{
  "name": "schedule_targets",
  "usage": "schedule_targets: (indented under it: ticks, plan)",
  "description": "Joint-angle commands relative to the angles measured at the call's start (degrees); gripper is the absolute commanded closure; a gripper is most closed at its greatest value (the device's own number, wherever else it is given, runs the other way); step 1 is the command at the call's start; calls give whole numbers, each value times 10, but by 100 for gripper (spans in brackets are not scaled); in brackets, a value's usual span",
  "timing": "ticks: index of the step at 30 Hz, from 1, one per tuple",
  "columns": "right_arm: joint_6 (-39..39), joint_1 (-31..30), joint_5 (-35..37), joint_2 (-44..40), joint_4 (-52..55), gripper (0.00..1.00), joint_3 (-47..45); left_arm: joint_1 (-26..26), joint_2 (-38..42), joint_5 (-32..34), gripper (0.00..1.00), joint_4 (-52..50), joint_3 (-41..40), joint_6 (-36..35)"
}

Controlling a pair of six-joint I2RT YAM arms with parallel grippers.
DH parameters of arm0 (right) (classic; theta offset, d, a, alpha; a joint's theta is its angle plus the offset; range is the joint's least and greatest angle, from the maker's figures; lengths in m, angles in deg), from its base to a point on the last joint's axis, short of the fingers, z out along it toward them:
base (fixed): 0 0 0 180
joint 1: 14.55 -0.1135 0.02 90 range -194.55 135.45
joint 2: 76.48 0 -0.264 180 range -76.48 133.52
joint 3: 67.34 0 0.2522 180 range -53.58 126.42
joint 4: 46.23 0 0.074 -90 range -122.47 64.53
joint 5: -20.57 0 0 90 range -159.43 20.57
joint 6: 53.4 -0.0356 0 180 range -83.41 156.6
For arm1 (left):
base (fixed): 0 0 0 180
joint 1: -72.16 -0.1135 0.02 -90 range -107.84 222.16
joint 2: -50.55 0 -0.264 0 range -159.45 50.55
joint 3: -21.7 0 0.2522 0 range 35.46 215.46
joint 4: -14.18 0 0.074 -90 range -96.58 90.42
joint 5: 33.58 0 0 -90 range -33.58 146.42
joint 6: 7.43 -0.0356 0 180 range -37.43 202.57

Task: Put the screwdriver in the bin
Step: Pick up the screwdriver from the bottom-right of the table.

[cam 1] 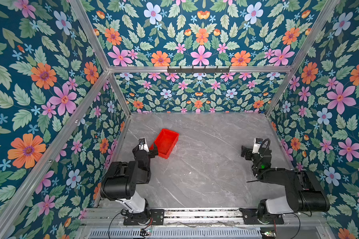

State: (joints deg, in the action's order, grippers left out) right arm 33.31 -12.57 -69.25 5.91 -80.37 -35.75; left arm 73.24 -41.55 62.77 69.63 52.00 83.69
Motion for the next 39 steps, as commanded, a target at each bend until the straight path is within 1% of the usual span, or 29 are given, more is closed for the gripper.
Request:
schedule_targets:
  ticks: [1,24,26,28,33,36,39]
  plan:
    - [1,-1,0,1,-19,1,2,0,1,1,0,7,2,-4]
    - [0,-1,2,-7,-22,1,-1,0,3,3,0,19,-6,-5]
    - [-4,-1,6,-33,1,1,-2,4,16,12,0,31,-17,-6]
    - [-1,-1,10,-72,43,1,2,7,41,9,0,18,-21,-11]
    - [2,-1,20,-171,135,1,1,15,116,4,0,-63,-12,-21]
    - [-22,-1,22,-229,219,1,17,29,161,-2,0,-96,-9,-47]
    - [-56,0,22,-272,301,1,36,53,209,-11,0,-167,17,-60]
